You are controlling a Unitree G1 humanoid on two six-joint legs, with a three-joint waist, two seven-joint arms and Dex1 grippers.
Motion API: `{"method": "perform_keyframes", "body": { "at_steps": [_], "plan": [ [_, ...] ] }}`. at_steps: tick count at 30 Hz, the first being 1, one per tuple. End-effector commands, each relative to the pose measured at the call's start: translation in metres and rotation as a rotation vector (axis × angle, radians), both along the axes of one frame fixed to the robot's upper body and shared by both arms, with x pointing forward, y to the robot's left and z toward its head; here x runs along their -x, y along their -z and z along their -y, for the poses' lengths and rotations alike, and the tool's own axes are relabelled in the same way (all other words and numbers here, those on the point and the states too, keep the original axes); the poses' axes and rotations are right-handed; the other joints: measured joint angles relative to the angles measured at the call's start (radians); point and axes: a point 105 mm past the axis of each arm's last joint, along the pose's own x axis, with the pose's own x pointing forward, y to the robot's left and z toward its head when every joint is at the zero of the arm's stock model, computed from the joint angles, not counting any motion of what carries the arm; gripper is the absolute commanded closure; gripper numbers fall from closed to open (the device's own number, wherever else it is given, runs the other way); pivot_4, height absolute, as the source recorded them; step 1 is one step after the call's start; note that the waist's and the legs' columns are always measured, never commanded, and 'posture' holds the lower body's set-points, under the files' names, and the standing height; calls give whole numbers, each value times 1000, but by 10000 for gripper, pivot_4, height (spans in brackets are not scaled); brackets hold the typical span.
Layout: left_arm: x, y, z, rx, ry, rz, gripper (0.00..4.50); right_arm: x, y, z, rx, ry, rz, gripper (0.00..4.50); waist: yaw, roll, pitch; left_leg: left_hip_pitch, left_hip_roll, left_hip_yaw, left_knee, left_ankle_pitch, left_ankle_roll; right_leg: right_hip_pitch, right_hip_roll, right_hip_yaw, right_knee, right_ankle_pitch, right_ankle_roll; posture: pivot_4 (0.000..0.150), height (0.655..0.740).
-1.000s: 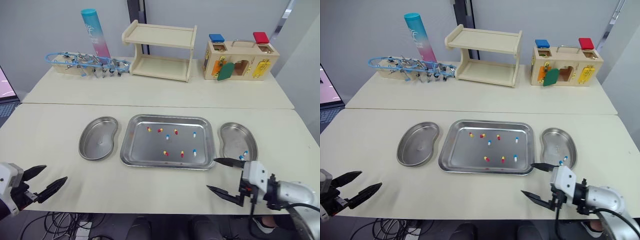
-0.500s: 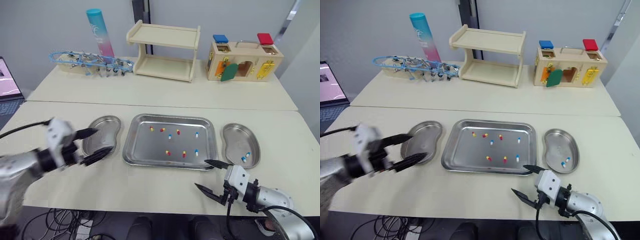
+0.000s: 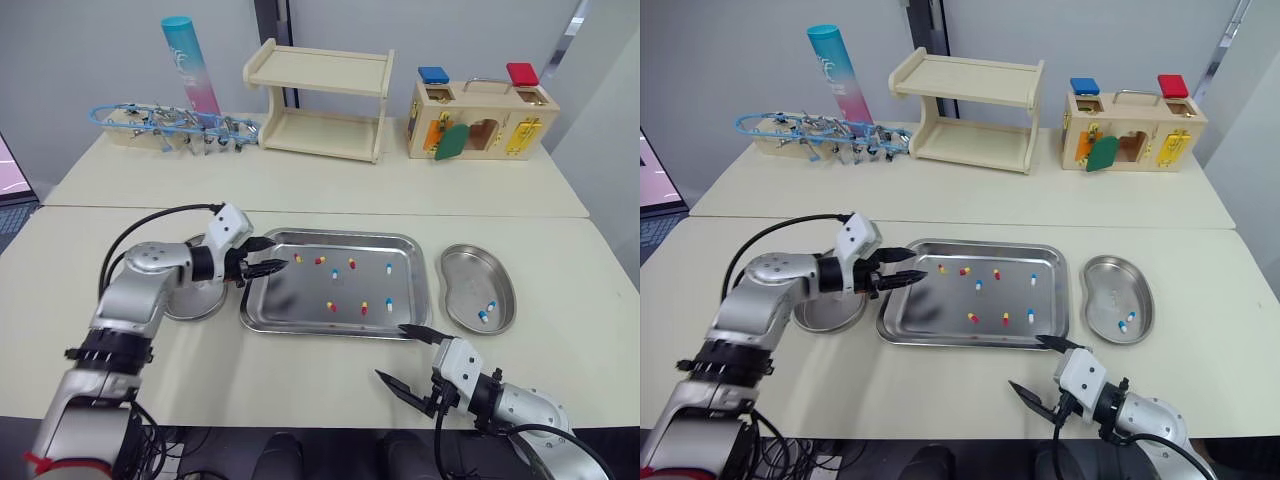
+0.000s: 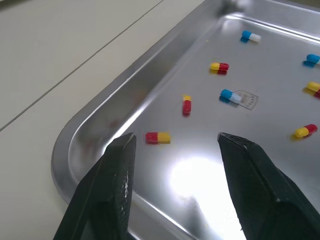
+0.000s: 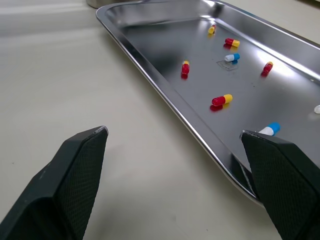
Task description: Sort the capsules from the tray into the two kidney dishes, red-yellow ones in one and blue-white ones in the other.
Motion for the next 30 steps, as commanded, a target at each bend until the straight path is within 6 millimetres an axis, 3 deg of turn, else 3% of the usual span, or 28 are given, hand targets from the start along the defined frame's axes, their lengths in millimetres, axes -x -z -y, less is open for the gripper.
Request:
{"method": "perform_keyframes", "body": {
  "at_steps": [1, 12, 25, 28, 30],
  "plan": [
    [-10, 5, 6, -71, 26, -4, 18556, 3, -12, -8, -24, -4, 37, 0, -1, 0, 0, 0, 0, 0, 0, 0, 0, 0, 0, 0, 0, 0, 0, 1500, 7400],
    [-27, 23, 21, -112, 38, -32, 18556, 5, -21, -14, -39, 11, 38, 0, 0, 0, 0, 0, 0, 0, 0, 0, 0, 0, 0, 0, 0, 0, 0, 1500, 7400],
    [-29, 36, 30, -130, 45, -74, 18556, 2, -28, -11, -32, 34, 33, 0, -2, 0, 0, 0, 0, -1, 1, 0, 0, 1, 0, 0, 1, 0, 0, 1500, 7400],
    [-27, 39, 30, -131, 44, -89, 24452, 0, -29, -11, -30, 35, 34, 0, -1, 0, 0, 0, 0, -1, 1, 0, 0, 1, 0, 0, 1, 0, 0, 1500, 7400],
    [-26, 40, 30, -128, 47, -96, 30910, 0, -30, -11, -29, 35, 33, 0, -1, 0, 0, 1, 0, -1, 1, 0, 0, 1, 0, 0, 1, 0, 0, 1500, 7400]
  ]
}}
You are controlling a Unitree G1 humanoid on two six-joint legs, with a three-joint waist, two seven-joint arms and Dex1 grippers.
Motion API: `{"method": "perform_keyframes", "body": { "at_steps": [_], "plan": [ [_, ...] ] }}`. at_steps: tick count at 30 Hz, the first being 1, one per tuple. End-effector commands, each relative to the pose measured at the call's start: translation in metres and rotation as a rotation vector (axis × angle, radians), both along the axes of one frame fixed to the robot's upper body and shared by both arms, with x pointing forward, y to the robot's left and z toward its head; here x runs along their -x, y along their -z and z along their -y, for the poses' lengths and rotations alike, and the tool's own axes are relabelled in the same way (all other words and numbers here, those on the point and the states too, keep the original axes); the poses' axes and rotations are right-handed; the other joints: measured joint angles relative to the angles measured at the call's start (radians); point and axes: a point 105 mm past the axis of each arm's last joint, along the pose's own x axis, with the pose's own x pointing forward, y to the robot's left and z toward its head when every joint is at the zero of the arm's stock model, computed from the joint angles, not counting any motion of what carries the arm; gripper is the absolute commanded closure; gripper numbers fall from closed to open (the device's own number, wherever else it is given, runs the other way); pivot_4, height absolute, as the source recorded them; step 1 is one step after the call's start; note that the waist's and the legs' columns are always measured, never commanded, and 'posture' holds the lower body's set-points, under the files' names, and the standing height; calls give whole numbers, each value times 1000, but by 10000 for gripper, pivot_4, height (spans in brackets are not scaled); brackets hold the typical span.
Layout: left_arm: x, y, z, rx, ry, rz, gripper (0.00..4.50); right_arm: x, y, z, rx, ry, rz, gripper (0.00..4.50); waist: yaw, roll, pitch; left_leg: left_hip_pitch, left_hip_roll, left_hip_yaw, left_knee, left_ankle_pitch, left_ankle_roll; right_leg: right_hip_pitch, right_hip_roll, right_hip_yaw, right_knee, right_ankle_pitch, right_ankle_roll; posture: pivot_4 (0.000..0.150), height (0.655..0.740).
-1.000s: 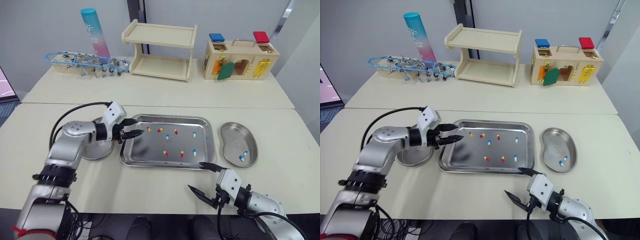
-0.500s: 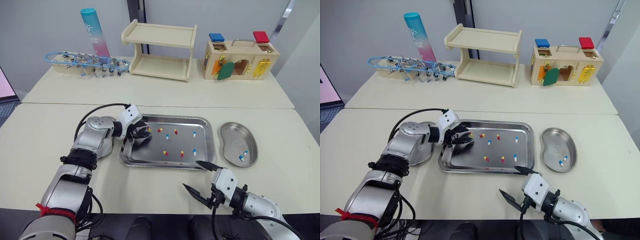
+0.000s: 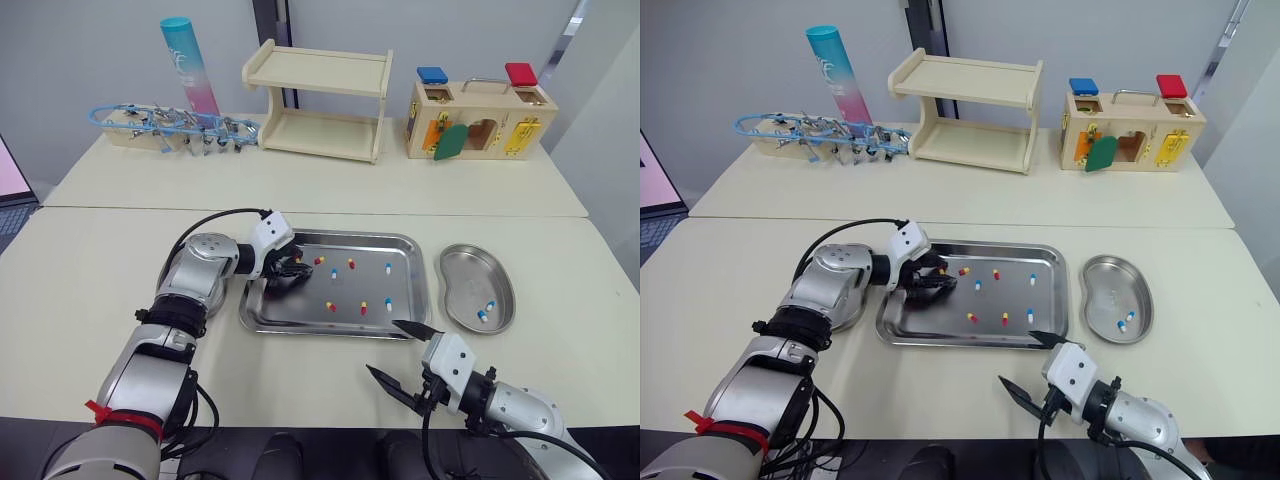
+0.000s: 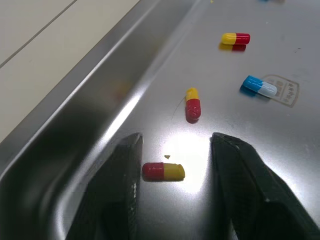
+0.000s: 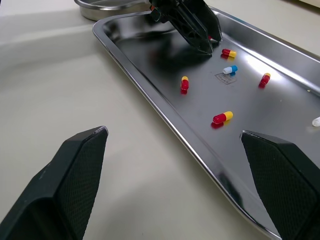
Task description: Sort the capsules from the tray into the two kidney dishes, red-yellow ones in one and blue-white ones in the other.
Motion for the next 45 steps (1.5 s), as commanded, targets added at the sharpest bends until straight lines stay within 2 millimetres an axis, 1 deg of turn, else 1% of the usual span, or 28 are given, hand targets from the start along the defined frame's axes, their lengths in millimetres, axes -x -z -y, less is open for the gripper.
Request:
{"method": "perform_keyframes", "body": {
  "at_steps": [1, 3, 5, 9, 12, 14, 18, 20, 21, 24, 26, 29, 32, 34, 38, 41, 45],
  "plan": [
    [2, 7, -3, -25, -7, -32, 33932, 0, -17, -1, -24, -6, 54, 0, 0, 0, 0, 0, 0, 0, 0, 0, 0, 0, 0, 0, 0, 0, 0, 1500, 7400],
    [3, 7, -2, -19, 0, -36, 40292, 0, -17, -1, -23, -5, 55, 0, 0, 0, 0, 0, 0, 0, 0, 0, 0, 0, 0, 0, 0, 0, 0, 1500, 7400],
    [4, 6, -1, -14, 6, -35, 44740, -1, -17, -1, -22, -6, 55, 0, 0, 0, 0, 0, 0, 0, 0, 0, 0, 0, 0, 0, 0, 0, 0, 1500, 7400],
    [4, -5, 2, 18, 12, -10, 44740, -3, -18, 0, -19, -6, 57, 0, 0, 0, 0, 0, 0, 0, 0, 0, 0, 0, 0, 0, 0, 0, 0, 1500, 7400],
    [4, -20, 4, 56, 14, 21, 44740, -5, -19, 0, -19, -6, 61, 0, 0, 0, 0, 0, 0, 0, 0, 0, 0, 0, 0, 0, 0, 0, 0, 1500, 7400],
    [5, -26, 4, 68, 15, 34, 44740, -5, -19, 0, -20, -5, 61, 0, 1, 0, 0, -1, 0, 0, 0, 0, 0, 0, 0, 0, 0, 0, 0, 1500, 7400],
    [11, -49, 3, 127, 48, 90, 44740, -6, -18, 0, -21, -3, 59, 0, 0, 0, 0, -1, 0, 0, 0, 0, 0, 0, 0, 0, 0, 0, 0, 1500, 7400],
    [15, -58, 3, 157, 78, 109, 44740, -6, -17, 1, -20, -3, 58, 0, 0, 0, 0, -1, 0, 0, 0, 0, 0, 0, 0, 0, 0, 0, 0, 1500, 7400],
    [17, -59, -2, 131, 88, 124, 44740, -6, -17, 1, -18, -3, 58, 0, 0, 0, 0, -1, 0, 0, 0, 0, 0, 0, 0, 0, 0, 0, 0, 1500, 7400],
    [23, -59, -9, 109, 107, 111, 38981, -6, -16, 2, -14, -3, 58, 0, -1, 0, 0, 0, 0, 0, 0, 0, 0, 0, 0, 0, 0, 0, 0, 1500, 7400],
    [24, -59, -15, 100, 95, 115, 32545, -6, -16, 3, -12, -4, 58, 0, 0, 0, 0, 0, 0, 0, 0, 0, 0, 0, 0, 0, 0, 0, 0, 1500, 7400],
    [25, -63, -20, 130, 68, 147, 22819, -5, -16, 4, -7, -8, 60, 0, 1, 0, 0, -1, 0, 0, 0, 0, 0, 0, 0, 0, 0, 0, 0, 1500, 7400],
    [38, -62, -26, 157, 91, 153, 13146, -3, -16, 7, 7, -20, 59, 0, 0, 0, 0, -1, 0, 0, 0, 0, 0, 0, 0, 0, 0, 0, 0, 1500, 7400],
    [47, -60, -32, 164, 93, 154, 13146, -3, -15, 10, 21, -26, 60, 0, -2, 0, 0, 0, 0, 0, 0, 0, 0, 0, 0, 0, 0, 0, 0, 1500, 7400],
    [56, -60, -41, 174, 58, 158, 13146, -5, -15, 14, 27, -23, 62, 0, 1, 0, 0, 0, 0, 0, 0, 0, 0, 0, 0, 0, 0, 0, 0, 1500, 7400],
    [69, -63, -54, 184, 31, 169, 13146, -5, -14, 14, 31, -35, 59, 0, 0, 0, 0, -1, 0, 0, 0, 0, 0, 0, 0, 0, 0, 0, 0, 1500, 7400],
    [86, -65, -67, 210, 1, 171, 13146, -6, -13, 16, 35, -41, 58, 0, 0, 0, 0, 0, 1, 0, 0, 0, 0, 0, 0, 0, 0, 0, 0, 1500, 7400]
  ]
}}
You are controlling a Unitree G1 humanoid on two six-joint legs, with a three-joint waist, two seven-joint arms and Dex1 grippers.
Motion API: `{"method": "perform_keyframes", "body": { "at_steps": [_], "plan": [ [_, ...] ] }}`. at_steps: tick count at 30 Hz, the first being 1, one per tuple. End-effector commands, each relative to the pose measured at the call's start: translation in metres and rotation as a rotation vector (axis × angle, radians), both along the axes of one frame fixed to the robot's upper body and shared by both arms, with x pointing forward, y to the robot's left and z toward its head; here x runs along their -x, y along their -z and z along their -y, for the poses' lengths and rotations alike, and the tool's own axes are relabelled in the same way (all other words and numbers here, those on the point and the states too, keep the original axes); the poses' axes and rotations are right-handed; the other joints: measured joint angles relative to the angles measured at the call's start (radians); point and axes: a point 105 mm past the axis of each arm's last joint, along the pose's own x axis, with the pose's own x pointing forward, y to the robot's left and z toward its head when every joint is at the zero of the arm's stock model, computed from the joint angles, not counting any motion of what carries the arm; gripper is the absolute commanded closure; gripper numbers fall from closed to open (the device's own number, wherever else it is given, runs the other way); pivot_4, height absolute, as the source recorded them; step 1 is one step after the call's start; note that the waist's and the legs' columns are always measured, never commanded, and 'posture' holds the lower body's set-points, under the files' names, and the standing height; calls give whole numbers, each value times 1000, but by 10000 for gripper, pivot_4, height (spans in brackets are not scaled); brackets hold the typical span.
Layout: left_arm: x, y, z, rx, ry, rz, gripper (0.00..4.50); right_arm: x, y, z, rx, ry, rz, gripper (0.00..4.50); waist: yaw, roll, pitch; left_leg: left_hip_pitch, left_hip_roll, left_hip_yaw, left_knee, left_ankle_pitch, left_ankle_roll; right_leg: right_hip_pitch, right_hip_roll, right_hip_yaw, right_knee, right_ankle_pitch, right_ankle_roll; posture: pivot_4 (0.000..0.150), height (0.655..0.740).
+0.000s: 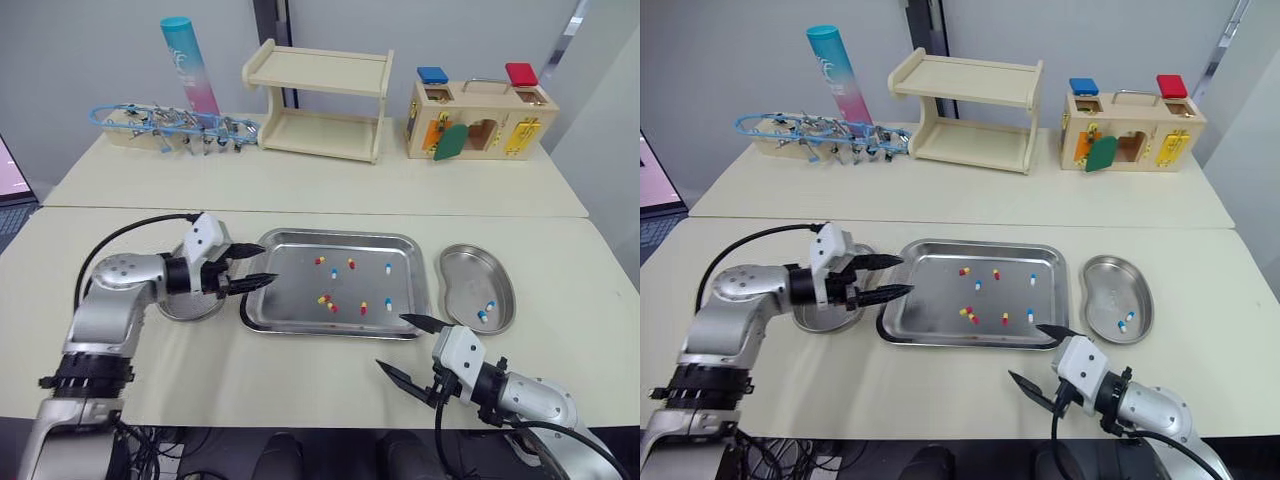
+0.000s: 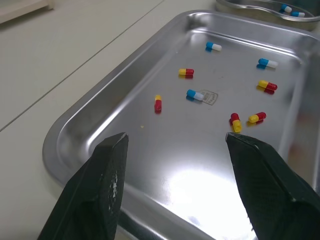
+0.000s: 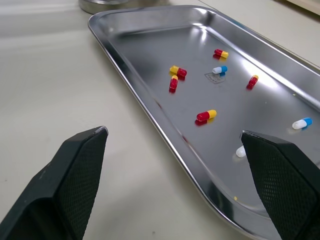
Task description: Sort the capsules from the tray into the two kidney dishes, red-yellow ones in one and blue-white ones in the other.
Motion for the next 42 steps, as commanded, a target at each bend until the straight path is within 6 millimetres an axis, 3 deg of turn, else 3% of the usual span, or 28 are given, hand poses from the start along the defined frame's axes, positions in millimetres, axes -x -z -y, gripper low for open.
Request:
{"method": "perform_keyframes", "body": {
  "at_steps": [1, 6, 11, 14, 16, 21, 22, 26, 31, 42],
  "plan": [
    [13, -19, -8, 39, -14, 58, 13146, -1, -7, 2, -13, -16, 32, 0, 1, 0, 0, 0, 0, 0, 0, 0, 0, 0, 0, 0, 0, 0, 0, 1500, 7400],
    [45, -20, -28, 84, -84, 69, 13146, -1, -6, 4, -1, -28, 39, 0, -2, 0, 0, 0, 0, 0, 0, 0, 0, 0, 0, 0, 0, 0, 0, 1500, 7400],
    [68, -20, -77, 157, -318, 82, 13146, -3, -10, 16, 33, -55, 73, 0, 1, 0, 0, 1, 1, 0, 0, 0, 0, 0, 0, 0, 0, 0, 0, 1500, 7400],
    [88, -11, -121, 168, -527, 101, 13146, 0, -15, 36, 49, -82, 28, 0, 1, 0, 0, 1, 0, 2, 0, 0, 0, 1, -1, 1, -1, 0, 0, 1500, 7400],
    [100, -1, -139, 151, -628, 106, 13146, -4, -19, 52, 72, -62, 44, 0, 1, 0, 0, 1, 0, 2, 0, 0, 0, 1, -1, 1, -1, 0, 0, 1500, 7400],
    [145, 37, -186, 79, -876, 43, 13146, -13, -26, 113, 190, 58, 50, 0, 2, -1, -1, 1, 0, 2, 0, 0, 0, 1, -2, 1, -1, 0, 0, 1500, 7400],
    [154, 45, -191, 73, -898, 18, 11352, -12, -25, 132, 229, 82, 26, 0, 2, -2, -1, 1, 0, 2, 0, 0, 0, 1, -1, 1, -1, 0, 0, 1500, 7400],
    [166, 55, -193, 70, -894, -25, 1155, -4, -23, 174, 307, 119, -45, 0, 5, -3, -2, 2, 0, 2, 0, 0, 0, 2, -2, 1, -2, 0, 0, 1500, 7400],
    [164, 58, -189, 67, -866, -34, 518, -2, -23, 227, 377, 211, -132, 0, 1, -2, -2, 2, 0, 3, 0, 0, 0, 2, -1, 2, -2, 0, 0, 1500, 7400],
    [160, 56, -172, 65, -794, -54, 518, -7, -22, 250, 395, 260, -129, 0, -2, 0, -3, 3, 0, 4, -1, 0, 0, 2, -1, 2, -1, 0, -1, 1500, 7400]
  ]
}}
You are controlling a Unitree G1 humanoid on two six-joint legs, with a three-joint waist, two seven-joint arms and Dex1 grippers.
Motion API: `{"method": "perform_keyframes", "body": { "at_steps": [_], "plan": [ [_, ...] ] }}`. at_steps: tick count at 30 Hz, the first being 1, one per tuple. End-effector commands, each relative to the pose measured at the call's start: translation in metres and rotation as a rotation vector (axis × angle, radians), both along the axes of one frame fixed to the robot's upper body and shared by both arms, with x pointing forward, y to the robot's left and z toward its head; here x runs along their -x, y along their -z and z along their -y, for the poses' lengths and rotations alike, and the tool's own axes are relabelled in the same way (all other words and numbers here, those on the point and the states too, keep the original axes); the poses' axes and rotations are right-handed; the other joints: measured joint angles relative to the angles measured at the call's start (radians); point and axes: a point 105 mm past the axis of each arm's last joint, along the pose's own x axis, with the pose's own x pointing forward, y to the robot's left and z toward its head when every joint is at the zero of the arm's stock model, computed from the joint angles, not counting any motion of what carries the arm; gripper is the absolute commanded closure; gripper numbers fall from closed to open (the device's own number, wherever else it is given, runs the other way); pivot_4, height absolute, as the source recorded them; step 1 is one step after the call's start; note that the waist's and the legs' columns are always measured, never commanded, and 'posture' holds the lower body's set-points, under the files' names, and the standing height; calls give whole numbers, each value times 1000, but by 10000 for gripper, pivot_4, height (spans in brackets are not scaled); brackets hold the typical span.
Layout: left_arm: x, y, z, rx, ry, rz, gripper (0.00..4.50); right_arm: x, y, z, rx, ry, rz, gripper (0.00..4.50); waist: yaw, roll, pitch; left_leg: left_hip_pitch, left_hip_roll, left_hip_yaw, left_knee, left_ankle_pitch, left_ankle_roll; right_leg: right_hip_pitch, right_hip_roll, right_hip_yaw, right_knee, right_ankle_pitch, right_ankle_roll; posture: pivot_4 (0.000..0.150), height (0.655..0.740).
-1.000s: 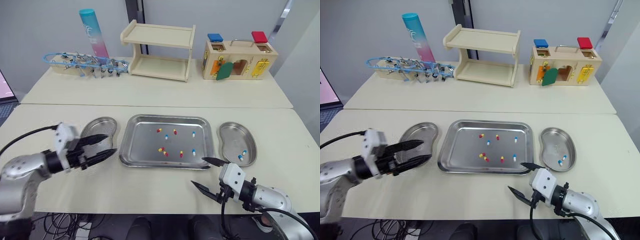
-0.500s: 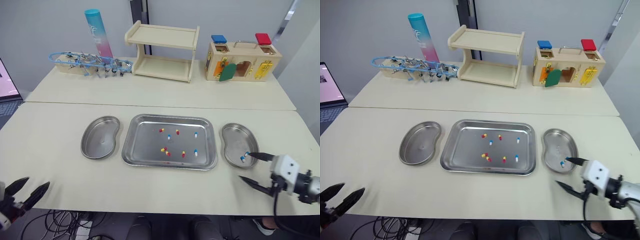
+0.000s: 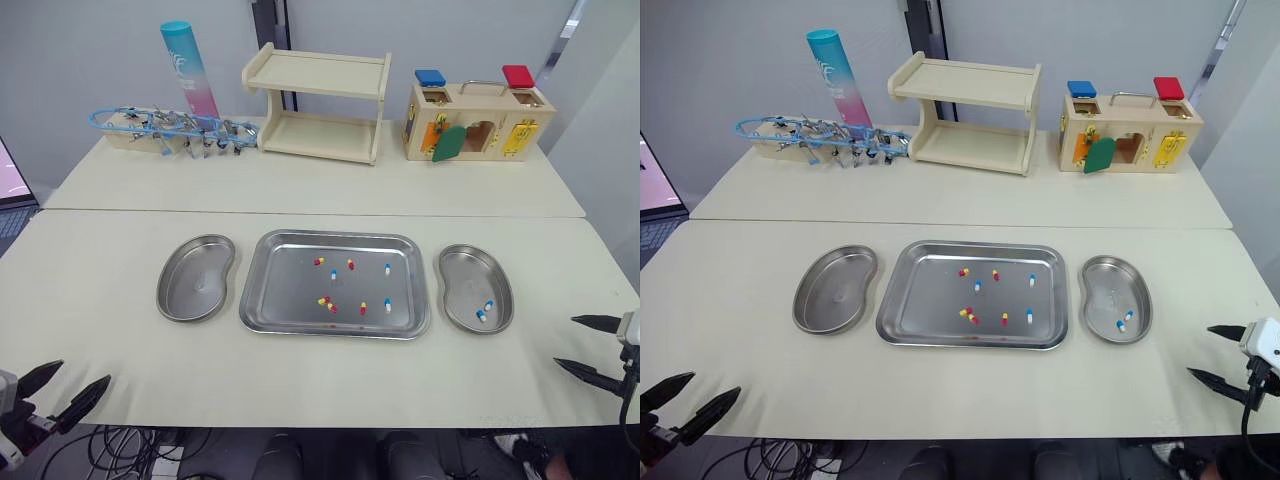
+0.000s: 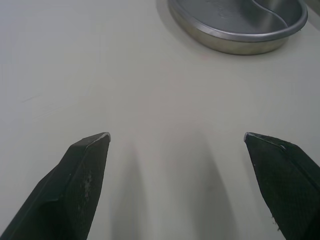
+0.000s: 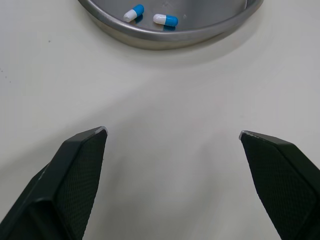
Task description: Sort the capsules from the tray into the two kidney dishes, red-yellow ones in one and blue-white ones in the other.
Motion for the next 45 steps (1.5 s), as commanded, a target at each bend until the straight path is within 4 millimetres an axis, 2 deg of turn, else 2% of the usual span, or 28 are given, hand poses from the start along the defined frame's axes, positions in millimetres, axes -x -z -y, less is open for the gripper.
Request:
{"method": "perform_keyframes", "body": {
  "at_steps": [1, 10, 17, 26, 30, 38, 40, 45],
  "plan": [
    [-4, -11, 8, -8, 38, 25, 518, -5, -13, 7, 42, 4, 55, 0, 0, 0, 0, 0, 0, 0, 0, 0, 0, 0, 0, 0, 0, 0, 0, 1500, 7400],
    [-10, -15, 23, -19, 141, 6, 518, -4, -10, 14, 66, 4, 31, 0, 0, 0, 0, 0, 0, 0, 0, 0, 0, 0, 0, 0, 0, 0, 0, 1500, 7400],
    [-14, -18, 53, 24, 275, 10, 518, -10, -10, 14, 62, 16, 51, 0, 0, 1, 0, 0, 0, 0, 0, 0, 0, 0, 0, 0, 0, 0, 0, 1500, 7400],
    [-14, -13, 101, 99, 484, 36, 518, -5, -27, 20, 85, 9, 38, 0, 1, 2, 0, 0, 0, 1, 0, 0, 0, 0, 0, 1, 0, 0, 0, 1500, 7400],
    [-16, -12, 112, 112, 524, 40, 518, -8, -39, 17, 83, -7, 45, 0, 1, 2, 0, 0, 0, 1, 0, 0, 0, 0, 0, 1, 0, 0, 0, 1500, 7400],
    [-19, -22, 127, 101, 604, 106, 518, -19, -72, -11, 125, -107, 83, 0, 1, 3, 0, 0, 0, 1, 0, 0, 0, 0, 0, 2, 0, 0, 0, 1500, 7400],
    [-19, -25, 131, 101, 617, 130, 518, -25, -82, -28, 135, -153, 108, 0, 1, 4, 0, 0, 0, 1, 0, 0, 0, 0, 0, 1, 0, 0, 0, 1500, 7400],
    [-22, -25, 142, 119, 641, 137, 518, -36, -87, -83, 107, -271, 115, 0, 2, 4, 0, 0, 0, 1, 0, 0, 0, 0, 0, 1, 0, 0, 0, 1500, 7400]
  ]
}}
